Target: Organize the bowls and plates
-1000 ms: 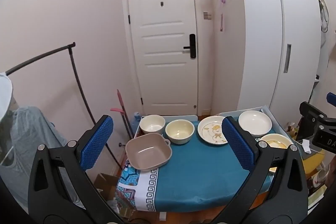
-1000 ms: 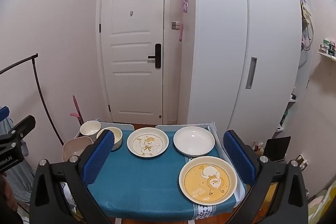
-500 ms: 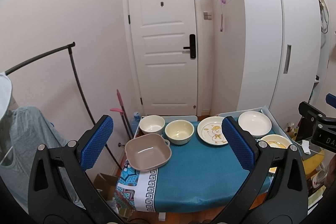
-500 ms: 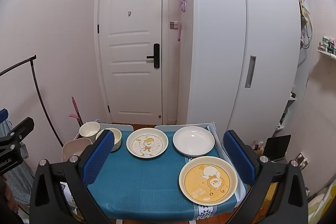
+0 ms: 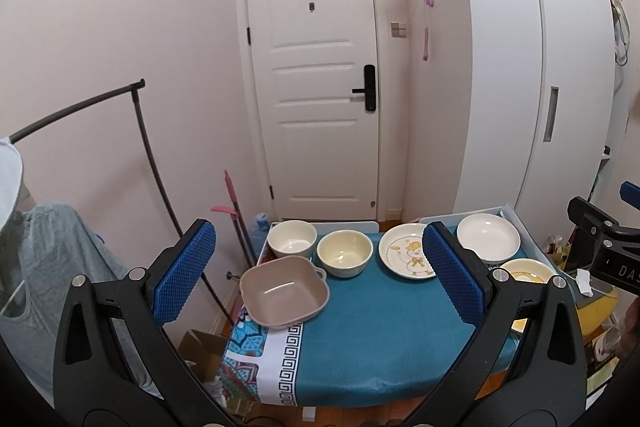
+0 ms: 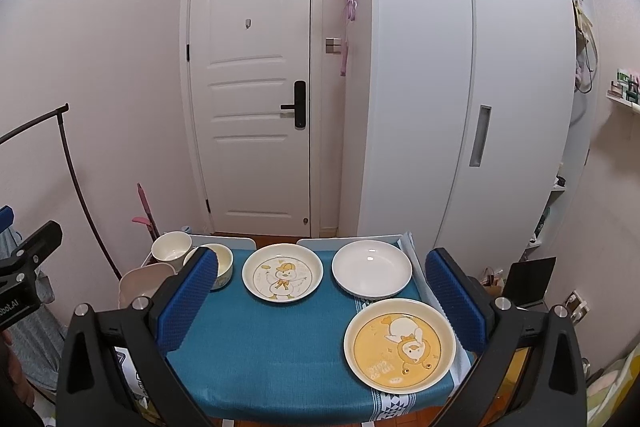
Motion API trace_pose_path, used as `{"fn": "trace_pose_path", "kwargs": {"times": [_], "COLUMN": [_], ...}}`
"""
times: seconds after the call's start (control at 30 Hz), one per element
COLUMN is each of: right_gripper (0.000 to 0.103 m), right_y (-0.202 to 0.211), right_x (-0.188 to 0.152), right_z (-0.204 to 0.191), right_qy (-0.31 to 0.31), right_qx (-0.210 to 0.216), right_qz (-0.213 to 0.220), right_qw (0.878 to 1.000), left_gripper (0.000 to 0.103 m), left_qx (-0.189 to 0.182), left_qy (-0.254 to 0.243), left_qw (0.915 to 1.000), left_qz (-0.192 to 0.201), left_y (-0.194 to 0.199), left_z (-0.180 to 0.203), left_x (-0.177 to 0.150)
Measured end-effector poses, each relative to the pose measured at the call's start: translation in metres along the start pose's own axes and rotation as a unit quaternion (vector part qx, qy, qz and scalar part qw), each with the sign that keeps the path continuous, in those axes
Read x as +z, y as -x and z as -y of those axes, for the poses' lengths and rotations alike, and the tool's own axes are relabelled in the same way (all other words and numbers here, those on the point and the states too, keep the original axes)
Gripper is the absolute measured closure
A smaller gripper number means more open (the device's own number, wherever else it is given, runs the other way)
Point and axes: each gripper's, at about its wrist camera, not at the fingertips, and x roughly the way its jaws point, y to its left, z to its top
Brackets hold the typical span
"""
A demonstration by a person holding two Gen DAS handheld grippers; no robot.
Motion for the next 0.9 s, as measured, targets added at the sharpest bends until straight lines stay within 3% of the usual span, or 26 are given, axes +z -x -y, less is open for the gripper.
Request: {"fn": "trace_pose_path", "kwargs": {"times": [0.9], "right_gripper": [0.0], "right_y": [-0.0072], "right_x": [-0.0065], "right_z": [-0.0029], "right_qy": [0.0], "right_qx": [0.0], "right_qz": [-0.006], "right_qw": [1.0], "left_gripper": [0.0], "left_qx": [0.004], "left_qy": [0.001], "left_qw": [1.0], "left_qz": [-0.003], "left_y": [-0.0046], "left_z": [0.0012], "left_x": [-0.0001]}}
